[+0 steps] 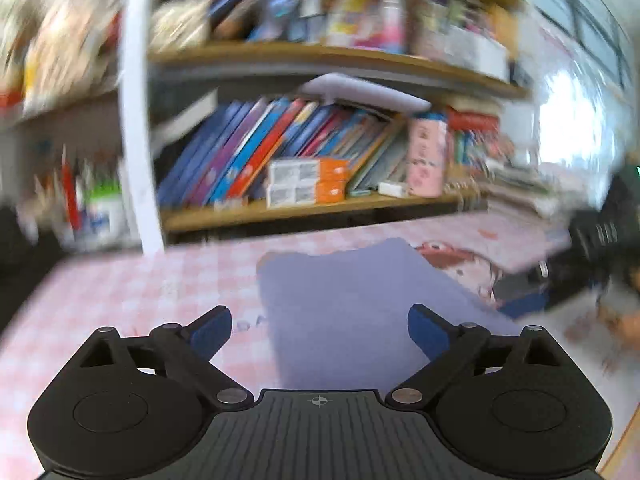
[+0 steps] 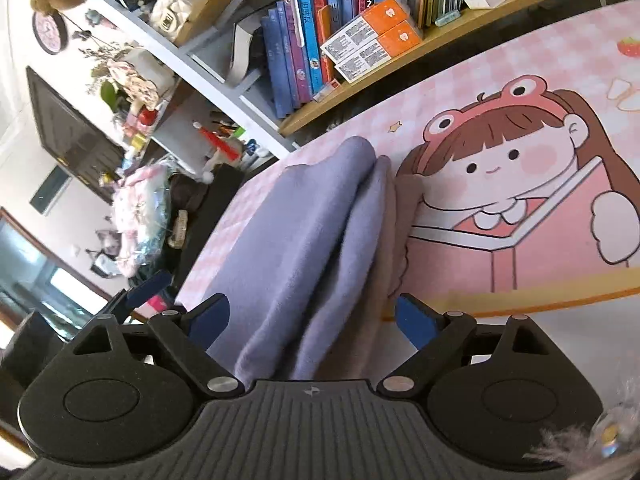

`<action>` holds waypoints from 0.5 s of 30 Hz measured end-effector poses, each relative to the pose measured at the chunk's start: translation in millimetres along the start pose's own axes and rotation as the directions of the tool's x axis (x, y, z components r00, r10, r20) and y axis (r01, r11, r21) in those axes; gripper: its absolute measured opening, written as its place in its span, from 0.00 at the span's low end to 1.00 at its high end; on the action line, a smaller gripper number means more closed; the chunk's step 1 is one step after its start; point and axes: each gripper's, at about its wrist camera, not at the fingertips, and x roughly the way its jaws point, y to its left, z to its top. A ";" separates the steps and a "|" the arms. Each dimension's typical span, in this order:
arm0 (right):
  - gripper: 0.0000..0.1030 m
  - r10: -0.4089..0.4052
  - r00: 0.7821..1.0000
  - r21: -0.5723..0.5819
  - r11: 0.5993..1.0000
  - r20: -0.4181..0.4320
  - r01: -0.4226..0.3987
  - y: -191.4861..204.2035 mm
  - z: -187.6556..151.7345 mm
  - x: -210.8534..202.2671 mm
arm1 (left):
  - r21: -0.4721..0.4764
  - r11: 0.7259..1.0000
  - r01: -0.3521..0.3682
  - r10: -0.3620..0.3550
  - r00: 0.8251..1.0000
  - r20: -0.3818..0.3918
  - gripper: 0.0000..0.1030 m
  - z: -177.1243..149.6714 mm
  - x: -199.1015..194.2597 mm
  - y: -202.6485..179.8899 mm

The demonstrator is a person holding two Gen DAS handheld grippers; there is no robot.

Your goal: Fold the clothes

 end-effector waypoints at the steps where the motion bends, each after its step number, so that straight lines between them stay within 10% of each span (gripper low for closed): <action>1: 0.86 -0.020 1.000 -0.001 1.000 -0.005 0.020 4.1 0.7 3.5 | -0.061 0.998 0.028 -0.029 1.000 -0.012 0.94 1.1 3.3 13.0; 9: 0.58 -0.146 0.988 0.008 0.989 -0.042 0.146 11.6 1.3 26.3 | -0.485 0.859 0.161 -0.245 0.963 -0.115 0.89 -15.9 58.8 83.0; 15: 0.39 -0.155 0.987 0.055 0.986 -0.029 0.156 4.6 -1.8 34.2 | -0.542 0.804 0.245 -0.355 0.929 -0.106 0.61 -27.2 77.5 73.2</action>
